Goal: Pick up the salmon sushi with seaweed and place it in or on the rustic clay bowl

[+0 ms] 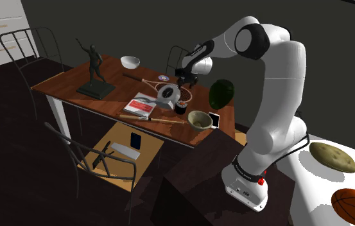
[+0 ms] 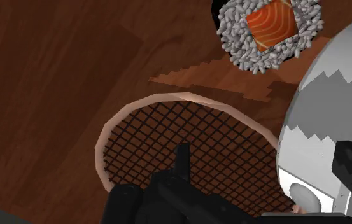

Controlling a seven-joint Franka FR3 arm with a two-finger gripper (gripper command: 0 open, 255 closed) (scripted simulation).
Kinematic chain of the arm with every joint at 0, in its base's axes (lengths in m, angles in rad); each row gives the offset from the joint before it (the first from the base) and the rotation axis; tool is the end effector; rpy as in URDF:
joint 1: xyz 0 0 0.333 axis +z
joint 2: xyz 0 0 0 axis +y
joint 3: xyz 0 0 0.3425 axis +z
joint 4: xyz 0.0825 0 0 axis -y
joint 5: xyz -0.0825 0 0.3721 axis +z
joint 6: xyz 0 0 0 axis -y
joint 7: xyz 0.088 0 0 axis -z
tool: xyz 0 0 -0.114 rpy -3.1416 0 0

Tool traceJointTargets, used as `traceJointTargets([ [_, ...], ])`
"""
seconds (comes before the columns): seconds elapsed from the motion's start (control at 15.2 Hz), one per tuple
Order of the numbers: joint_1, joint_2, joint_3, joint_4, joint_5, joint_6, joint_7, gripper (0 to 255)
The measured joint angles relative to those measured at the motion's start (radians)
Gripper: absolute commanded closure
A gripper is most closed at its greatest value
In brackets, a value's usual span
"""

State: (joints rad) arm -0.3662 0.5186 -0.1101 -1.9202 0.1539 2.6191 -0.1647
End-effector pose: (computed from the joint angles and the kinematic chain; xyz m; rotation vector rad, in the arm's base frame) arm 0.5806 -0.2965 0.2644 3.0358 -0.6447 0.2916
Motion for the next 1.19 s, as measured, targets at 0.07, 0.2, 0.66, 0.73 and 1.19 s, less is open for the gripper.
traceJointTargets([
  [0.07, -0.036, 0.026, 0.033, -0.007, 0.035, 0.116, -0.055, 0],
  [0.2, -0.078, 0.061, 0.076, -0.015, 0.066, 0.306, -0.118, 0],
  [0.66, 0.075, 0.052, -0.051, -0.050, -0.030, 0.064, 0.051, 0],
  [0.73, 0.095, 0.055, -0.066, -0.049, -0.045, 0.023, 0.077, 0],
  [1.19, 0.172, 0.085, -0.105, -0.045, -0.096, -0.148, 0.182, 0],
])
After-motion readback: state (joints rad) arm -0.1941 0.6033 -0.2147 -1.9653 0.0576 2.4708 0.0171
